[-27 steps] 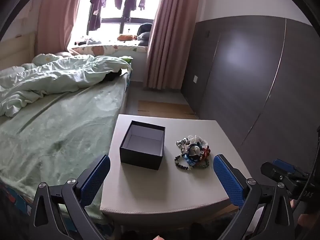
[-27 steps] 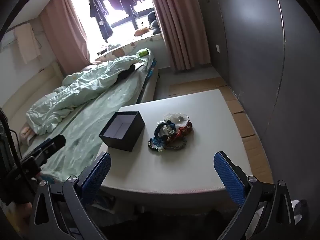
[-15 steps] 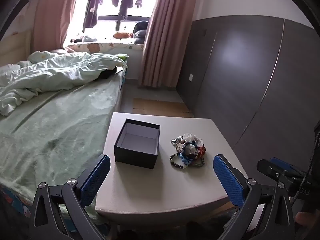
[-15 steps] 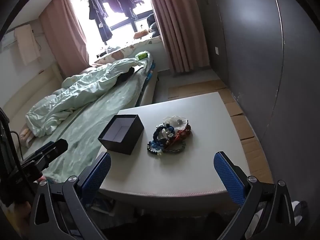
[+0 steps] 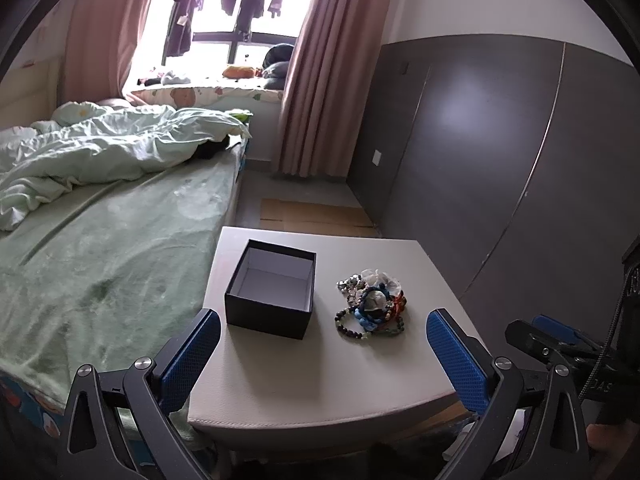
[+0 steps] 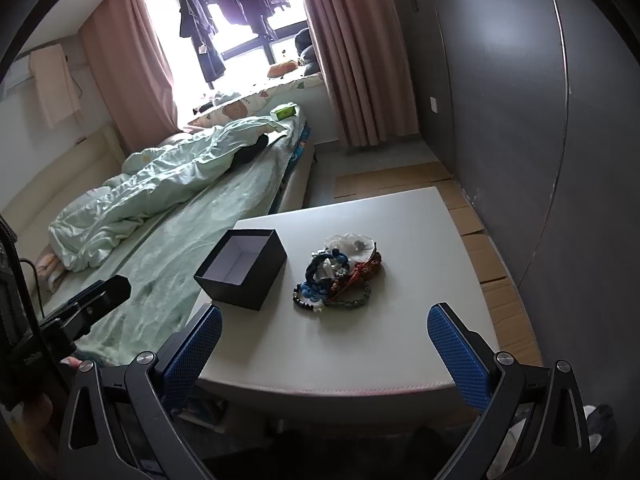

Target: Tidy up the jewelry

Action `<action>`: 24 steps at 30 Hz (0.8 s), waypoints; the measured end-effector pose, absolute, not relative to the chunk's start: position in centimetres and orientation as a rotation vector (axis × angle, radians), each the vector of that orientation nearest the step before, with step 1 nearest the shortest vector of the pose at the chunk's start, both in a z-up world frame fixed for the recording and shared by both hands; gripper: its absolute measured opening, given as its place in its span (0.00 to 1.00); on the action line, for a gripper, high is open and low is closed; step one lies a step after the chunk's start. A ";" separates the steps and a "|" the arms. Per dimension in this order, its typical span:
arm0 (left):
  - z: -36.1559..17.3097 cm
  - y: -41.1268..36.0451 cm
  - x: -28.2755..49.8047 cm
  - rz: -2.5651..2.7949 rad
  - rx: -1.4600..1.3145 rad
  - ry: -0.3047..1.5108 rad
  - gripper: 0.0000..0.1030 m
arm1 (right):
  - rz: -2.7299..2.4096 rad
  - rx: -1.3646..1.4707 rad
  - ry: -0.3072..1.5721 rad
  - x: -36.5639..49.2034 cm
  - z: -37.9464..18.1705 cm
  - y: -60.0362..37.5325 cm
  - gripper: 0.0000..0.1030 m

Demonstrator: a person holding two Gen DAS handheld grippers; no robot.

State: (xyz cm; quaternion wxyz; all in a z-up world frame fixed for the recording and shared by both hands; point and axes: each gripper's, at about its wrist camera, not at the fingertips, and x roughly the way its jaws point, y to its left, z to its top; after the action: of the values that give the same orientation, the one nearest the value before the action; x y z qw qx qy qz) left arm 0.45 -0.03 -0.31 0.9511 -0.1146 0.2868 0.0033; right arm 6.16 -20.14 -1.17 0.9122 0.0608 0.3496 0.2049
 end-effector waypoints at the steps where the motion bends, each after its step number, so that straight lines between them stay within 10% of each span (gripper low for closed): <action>1: -0.3 -0.1 0.4 0.006 -0.233 0.583 1.00 | 0.422 0.125 0.719 6.2 -1.2 -20.1 1.00; 24: 0.1 0.1 0.2 0.000 -0.232 0.560 1.00 | 0.411 0.124 0.692 6.4 -0.9 -20.5 1.00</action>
State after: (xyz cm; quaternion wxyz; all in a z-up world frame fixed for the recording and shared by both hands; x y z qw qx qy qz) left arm 0.22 0.09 0.08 0.9544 -0.1142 0.2758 0.0001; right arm 6.41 -20.53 -0.87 0.9183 0.0603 0.3363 0.2000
